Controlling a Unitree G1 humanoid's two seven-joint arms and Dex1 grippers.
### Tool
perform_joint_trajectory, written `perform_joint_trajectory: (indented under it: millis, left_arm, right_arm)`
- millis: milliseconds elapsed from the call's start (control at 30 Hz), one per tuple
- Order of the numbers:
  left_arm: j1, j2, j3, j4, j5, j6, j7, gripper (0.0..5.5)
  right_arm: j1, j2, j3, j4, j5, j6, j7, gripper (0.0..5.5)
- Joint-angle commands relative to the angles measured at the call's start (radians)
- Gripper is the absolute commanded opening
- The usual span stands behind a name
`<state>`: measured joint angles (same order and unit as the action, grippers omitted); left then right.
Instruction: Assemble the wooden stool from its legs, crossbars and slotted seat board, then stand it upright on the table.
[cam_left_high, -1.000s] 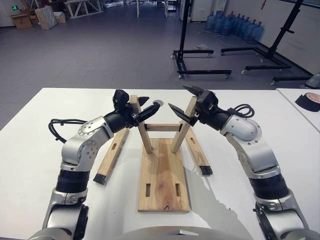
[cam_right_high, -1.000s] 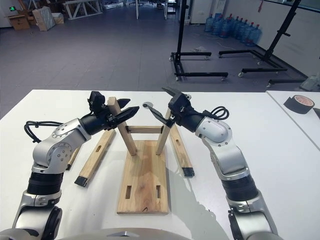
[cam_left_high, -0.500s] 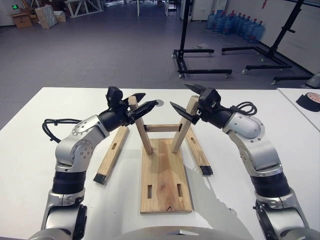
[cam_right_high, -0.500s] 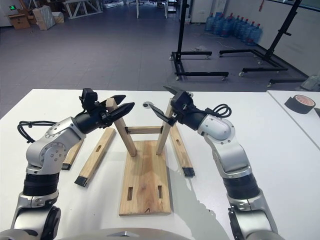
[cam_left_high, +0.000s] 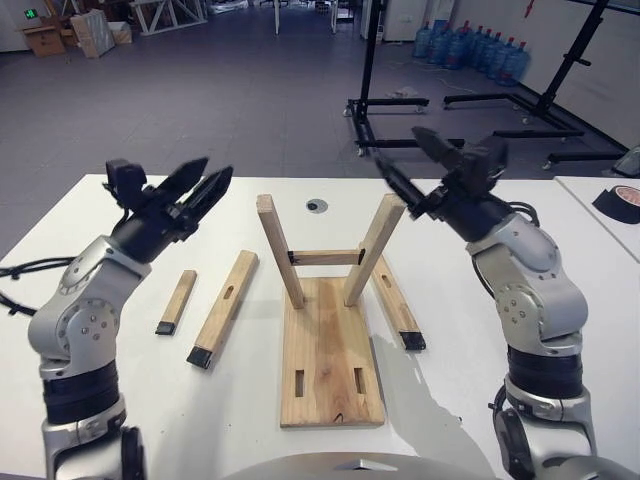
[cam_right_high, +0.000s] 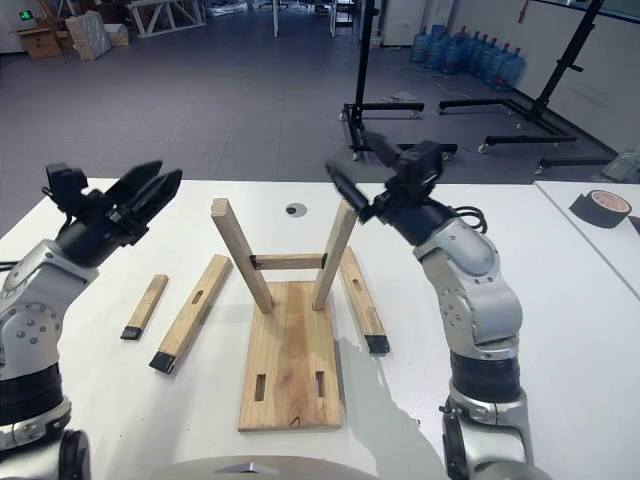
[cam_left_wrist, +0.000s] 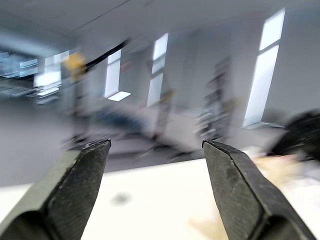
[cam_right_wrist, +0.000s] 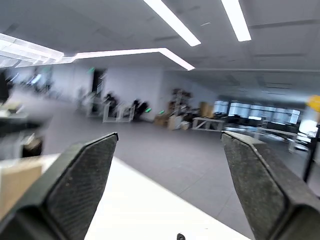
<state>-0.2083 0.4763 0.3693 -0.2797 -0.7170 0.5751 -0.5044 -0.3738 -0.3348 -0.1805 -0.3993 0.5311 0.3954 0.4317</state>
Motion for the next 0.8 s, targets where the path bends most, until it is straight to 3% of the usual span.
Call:
perform_joint_trajectory:
  millis: [33, 200, 433, 533, 800]
  left_arm:
    - [0.176, 0.043, 0.026, 0.056, 0.13, -0.045, 0.028, 3.35]
    - [0.343, 0.083, -0.066, 0.188, 0.33, -0.128, 0.019, 3.35]
    - [0.344, 0.026, -0.195, 0.405, 0.459, -0.164, 0.027, 3.35]
    - [0.344, 0.016, -0.193, 0.461, 0.449, -0.154, 0.027, 3.35]
    - [0.384, -0.007, -0.185, 0.497, 0.439, -0.131, 0.048, 1.99]
  right_arm:
    - [0.098, 0.041, -0.101, -0.058, 0.107, 0.046, -0.081, 3.79]
    - [0.18, 0.046, -0.231, 0.053, 0.149, 0.039, -0.153, 3.79]
    - [0.284, 0.149, -0.186, 0.118, 0.15, 0.048, -0.216, 3.79]
    - [0.292, 0.155, -0.175, 0.133, 0.147, 0.053, -0.224, 3.79]
    - [0.307, 0.149, -0.149, 0.093, 0.162, 0.079, -0.224, 3.79]
